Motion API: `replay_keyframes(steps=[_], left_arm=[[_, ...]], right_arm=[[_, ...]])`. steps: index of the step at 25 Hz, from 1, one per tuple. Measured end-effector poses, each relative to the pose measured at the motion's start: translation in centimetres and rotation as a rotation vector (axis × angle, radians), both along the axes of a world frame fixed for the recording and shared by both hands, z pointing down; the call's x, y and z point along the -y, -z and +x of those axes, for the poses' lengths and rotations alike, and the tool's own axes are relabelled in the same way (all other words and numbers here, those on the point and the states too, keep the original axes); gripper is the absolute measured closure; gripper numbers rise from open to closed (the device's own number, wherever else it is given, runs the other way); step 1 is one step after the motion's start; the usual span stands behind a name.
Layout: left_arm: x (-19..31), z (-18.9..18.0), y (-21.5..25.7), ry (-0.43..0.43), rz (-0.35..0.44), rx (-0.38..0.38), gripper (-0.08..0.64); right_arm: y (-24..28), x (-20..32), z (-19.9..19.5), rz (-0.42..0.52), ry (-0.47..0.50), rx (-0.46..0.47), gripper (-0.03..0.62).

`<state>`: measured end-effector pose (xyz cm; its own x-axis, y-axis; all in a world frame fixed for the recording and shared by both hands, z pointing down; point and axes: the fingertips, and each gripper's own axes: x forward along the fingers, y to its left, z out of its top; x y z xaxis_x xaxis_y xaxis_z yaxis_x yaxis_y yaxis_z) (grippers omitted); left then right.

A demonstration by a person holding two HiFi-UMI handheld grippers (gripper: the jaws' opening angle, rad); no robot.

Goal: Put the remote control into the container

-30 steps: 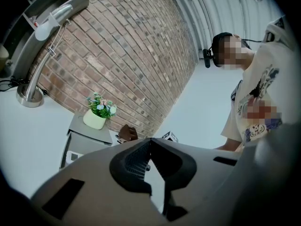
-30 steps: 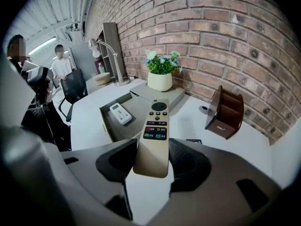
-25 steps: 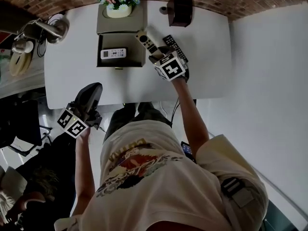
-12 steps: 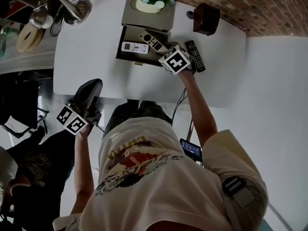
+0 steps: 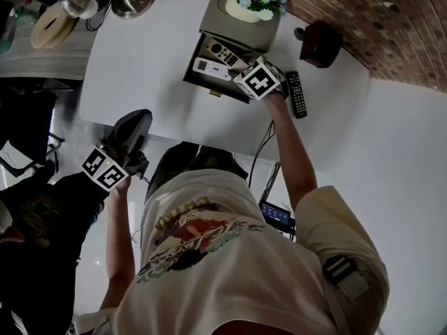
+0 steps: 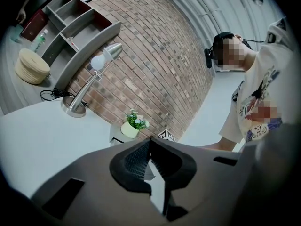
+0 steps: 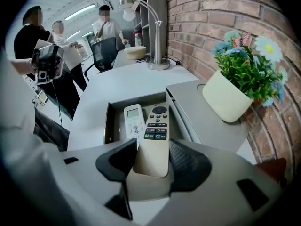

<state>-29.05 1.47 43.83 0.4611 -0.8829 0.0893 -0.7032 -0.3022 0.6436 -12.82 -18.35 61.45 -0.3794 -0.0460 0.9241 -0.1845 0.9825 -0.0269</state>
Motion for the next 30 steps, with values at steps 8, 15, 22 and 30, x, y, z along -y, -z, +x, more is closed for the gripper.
replay_keyframes(steps=[8,15,22,30], left_arm=[[-0.1,-1.7,-0.6,0.044,-0.015,-0.003,0.554],[0.6,-1.4,-0.2,0.032,-0.003,-0.008,0.555],[1.4,-0.9,1.0,0.004,0.035,0.006,0.555],[2.4,1.1,3.3,-0.091,0.091,0.048,0.554]], right_arm=[[-0.1,0.9,-1.5,0.008,0.077,-0.001,0.376],[0.8,2.3,-1.9,0.134,0.077,0.03,0.376],[4.8,3.0,-1.5,0.205,0.009,0.13,0.376],[10.6,-0.3,-0.4,0.189,-0.048,0.272,0.496]])
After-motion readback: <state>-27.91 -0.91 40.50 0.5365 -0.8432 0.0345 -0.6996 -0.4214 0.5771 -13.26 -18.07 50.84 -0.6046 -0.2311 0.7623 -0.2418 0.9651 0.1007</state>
